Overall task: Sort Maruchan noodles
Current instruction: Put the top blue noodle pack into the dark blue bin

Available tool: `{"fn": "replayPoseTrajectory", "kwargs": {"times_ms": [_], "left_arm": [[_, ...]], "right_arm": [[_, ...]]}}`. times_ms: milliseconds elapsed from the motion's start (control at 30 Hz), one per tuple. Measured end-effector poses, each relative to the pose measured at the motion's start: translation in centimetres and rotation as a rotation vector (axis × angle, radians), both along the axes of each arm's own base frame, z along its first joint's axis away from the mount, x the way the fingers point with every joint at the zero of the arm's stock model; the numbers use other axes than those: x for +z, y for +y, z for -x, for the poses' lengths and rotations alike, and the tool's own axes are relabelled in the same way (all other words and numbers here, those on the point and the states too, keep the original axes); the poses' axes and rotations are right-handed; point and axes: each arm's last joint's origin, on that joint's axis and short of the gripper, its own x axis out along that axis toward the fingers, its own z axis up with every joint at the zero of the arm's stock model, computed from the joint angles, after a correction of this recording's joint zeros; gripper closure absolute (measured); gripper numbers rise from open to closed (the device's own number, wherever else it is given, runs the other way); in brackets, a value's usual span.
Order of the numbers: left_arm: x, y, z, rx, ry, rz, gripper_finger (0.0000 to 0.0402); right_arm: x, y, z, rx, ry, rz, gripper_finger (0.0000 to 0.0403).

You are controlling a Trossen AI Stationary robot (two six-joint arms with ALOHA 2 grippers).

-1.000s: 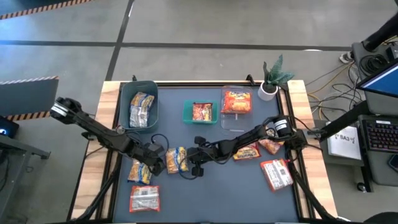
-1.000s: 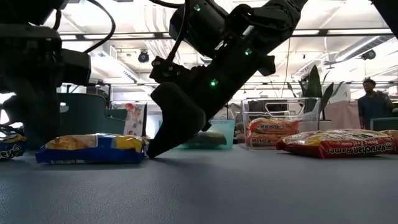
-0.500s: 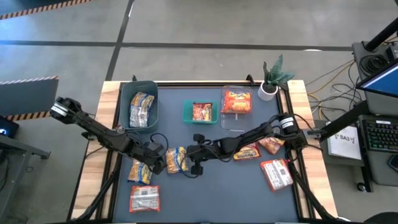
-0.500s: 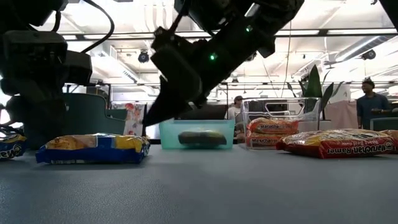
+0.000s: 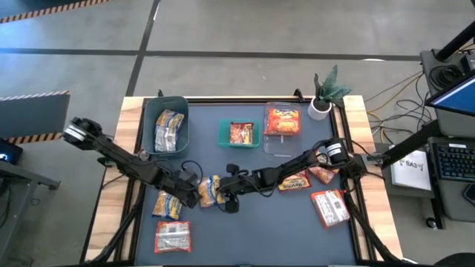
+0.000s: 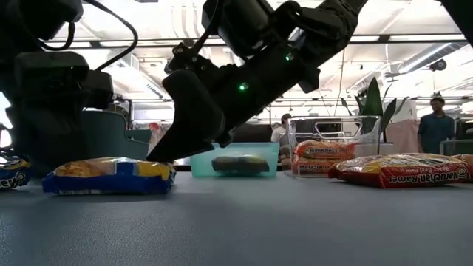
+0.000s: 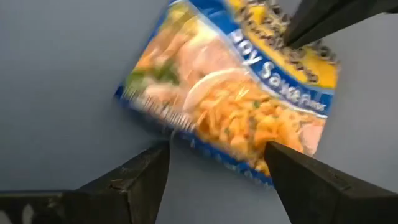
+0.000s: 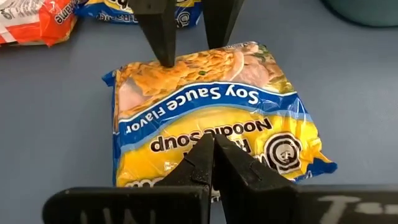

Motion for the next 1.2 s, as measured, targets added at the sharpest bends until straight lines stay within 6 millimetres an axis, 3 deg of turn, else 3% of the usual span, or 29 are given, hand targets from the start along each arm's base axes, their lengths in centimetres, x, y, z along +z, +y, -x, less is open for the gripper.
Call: {"fn": "replayPoseTrajectory", "kwargs": {"times_ms": [533,833,1033,1200], "left_arm": [[0.7,0.0,-0.9,0.082,-0.151,-0.068,0.0151],[1.0,0.1,-1.2,0.121,-0.212,-0.124,0.0177],[0.5,0.1,-1.3,0.128,-0.191,-0.142,0.0213],[0.0,0.2,-1.2,0.131,-0.163,-0.161,0.0274]], "right_arm": [[-0.7,0.0,0.3,-0.017,0.046,-0.014,0.0394],[-0.7,-0.1,0.4,-0.026,0.045,-0.013,0.0394],[-0.6,0.0,0.3,-0.036,0.025,-0.021,0.0394],[-0.2,0.1,0.0,-0.036,0.017,-0.022,0.0394]]}}
